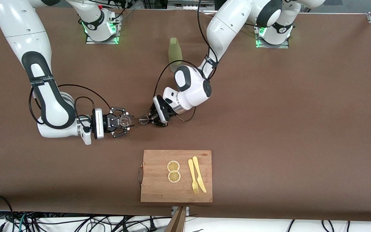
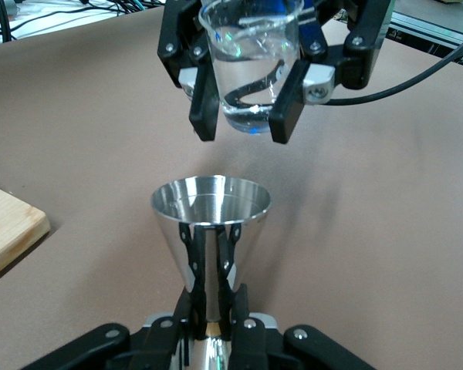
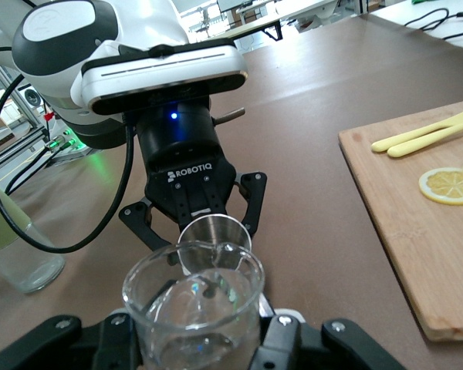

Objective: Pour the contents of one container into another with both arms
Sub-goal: 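Bring the glass above the jigger held by the left gripper, then tilt the glass with the right gripper, pouring liquid into the jigger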

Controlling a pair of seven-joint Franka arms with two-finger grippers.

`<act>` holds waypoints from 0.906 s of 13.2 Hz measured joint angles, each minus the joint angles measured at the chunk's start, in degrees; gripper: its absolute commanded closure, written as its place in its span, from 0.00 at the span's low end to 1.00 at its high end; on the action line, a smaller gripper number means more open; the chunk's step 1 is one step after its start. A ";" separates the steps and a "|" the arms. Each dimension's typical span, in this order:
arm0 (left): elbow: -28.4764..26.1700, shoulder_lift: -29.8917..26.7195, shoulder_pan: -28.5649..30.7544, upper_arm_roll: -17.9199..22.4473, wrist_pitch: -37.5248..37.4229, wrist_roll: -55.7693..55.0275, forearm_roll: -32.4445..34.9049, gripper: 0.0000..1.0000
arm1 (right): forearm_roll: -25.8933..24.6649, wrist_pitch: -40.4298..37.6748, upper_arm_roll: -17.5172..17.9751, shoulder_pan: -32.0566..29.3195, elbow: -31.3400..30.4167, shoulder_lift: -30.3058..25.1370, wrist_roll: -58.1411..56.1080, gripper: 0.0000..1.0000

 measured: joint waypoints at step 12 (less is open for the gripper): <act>-0.09 0.03 -2.34 -0.02 5.48 -1.00 0.00 1.00 | -12.88 1.78 2.19 1.44 1.12 -3.14 13.55 0.59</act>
